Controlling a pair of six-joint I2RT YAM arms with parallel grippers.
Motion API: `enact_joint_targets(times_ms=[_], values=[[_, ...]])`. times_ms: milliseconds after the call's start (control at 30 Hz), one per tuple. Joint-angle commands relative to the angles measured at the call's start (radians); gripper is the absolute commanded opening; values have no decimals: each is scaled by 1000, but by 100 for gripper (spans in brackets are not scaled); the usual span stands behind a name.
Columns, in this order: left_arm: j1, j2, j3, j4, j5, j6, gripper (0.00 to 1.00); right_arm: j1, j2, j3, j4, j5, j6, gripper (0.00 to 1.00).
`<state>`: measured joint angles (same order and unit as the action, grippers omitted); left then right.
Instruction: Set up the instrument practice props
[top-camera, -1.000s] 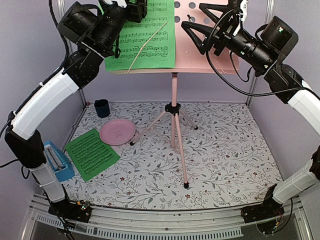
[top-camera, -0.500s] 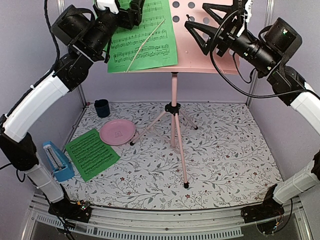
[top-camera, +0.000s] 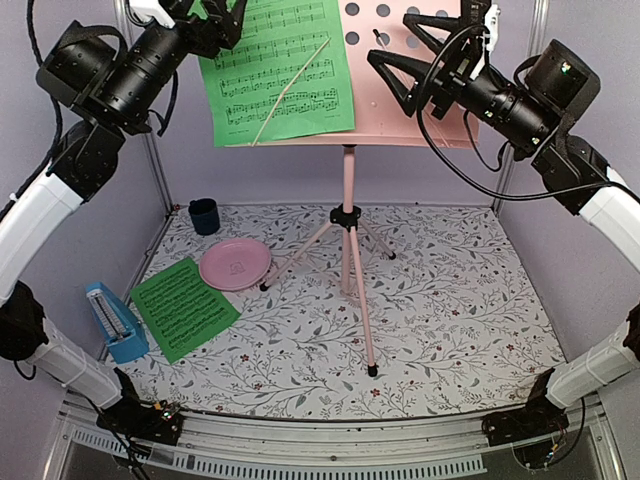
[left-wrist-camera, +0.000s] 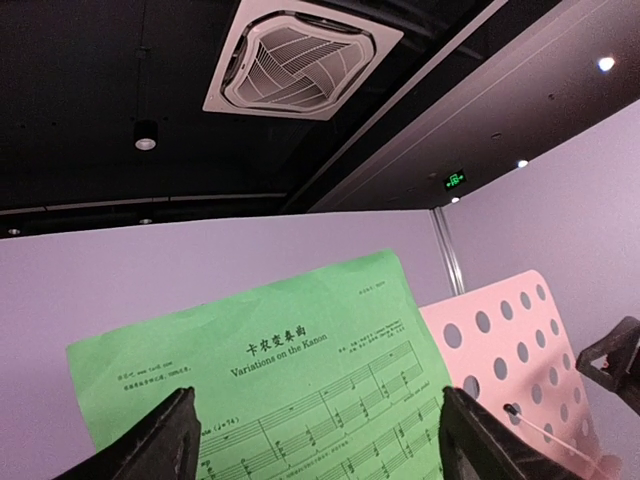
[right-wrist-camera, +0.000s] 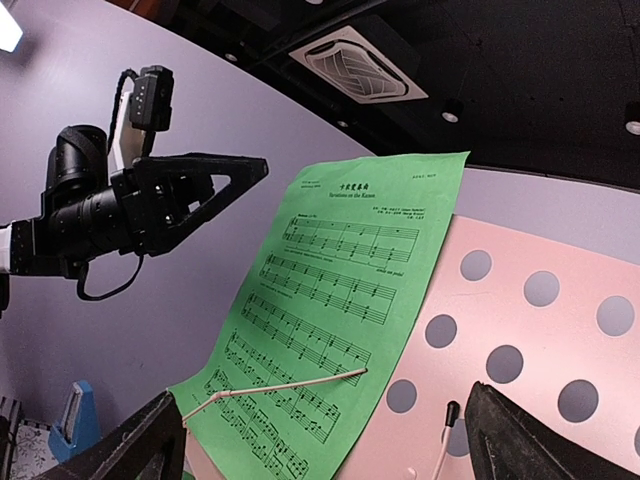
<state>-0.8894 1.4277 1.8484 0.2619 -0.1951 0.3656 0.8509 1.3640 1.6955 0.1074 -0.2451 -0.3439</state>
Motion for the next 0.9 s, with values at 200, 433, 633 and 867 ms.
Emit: enact_joint_targets(times_ms=[200, 433, 633, 867], values=[[1, -102, -91, -170, -246, -119, 84, 6, -41, -11, -45, 23, 35, 99], [111, -246, -250, -418, -260, -382, 87, 5, -72, -45, -169, 31, 95, 99], [184, -324, -423, -543, -194, -518, 87, 5, -125, -138, -197, -18, 150, 100], [236, -433, -619, -448, 37, -523, 77, 6, -145, -215, -196, -50, 181, 98]])
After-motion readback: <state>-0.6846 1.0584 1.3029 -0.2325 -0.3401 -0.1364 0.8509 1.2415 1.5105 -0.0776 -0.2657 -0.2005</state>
